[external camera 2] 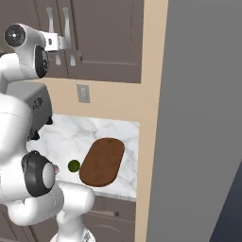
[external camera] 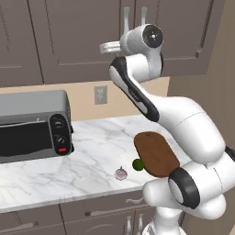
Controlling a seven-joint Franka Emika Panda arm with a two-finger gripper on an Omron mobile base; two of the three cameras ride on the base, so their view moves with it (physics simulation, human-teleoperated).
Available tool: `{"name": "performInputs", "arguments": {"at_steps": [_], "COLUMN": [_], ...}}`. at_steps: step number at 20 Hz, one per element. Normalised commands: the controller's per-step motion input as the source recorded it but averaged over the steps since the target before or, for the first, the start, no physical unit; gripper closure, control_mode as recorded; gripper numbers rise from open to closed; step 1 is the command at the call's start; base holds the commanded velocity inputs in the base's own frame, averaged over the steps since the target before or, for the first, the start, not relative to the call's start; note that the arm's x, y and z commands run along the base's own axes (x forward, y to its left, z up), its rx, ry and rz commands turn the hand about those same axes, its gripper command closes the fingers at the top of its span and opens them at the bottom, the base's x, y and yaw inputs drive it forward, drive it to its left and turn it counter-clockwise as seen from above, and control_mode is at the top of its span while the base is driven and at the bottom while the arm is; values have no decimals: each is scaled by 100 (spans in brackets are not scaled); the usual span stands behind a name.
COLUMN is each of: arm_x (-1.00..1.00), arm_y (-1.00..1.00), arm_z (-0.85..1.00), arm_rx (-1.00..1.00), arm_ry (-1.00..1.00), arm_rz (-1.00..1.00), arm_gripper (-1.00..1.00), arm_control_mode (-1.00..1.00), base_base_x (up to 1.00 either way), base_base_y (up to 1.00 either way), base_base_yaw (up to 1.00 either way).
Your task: Open the cabinet. Place the bowl and condiment on the counter. Then place the lime and garlic on the cutting board.
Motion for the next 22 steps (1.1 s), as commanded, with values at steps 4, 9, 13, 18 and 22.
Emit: {"name": "performInputs", "arguments": {"at_steps": [4,9,13,18,22], "arm_x": [3,7,0,0,-7], "arm_y": [92,100,100,100,100], "arm_z": [-64,-51,-50,-37,-23], "arm_rx": [0,0,0,0,0], "arm_ry": [0,0,-5,-4,0], "arm_rz": [32,20,3,-2,-7], "arm_gripper": [100,100,100,100,100], "arm_control_mode": [-100,-100,-100,-100,-100], "base_base_x": [0,0,0,0,0], "base_base_y": [0,0,0,0,0], "base_base_yaw": [0,0,0,0,0]}}
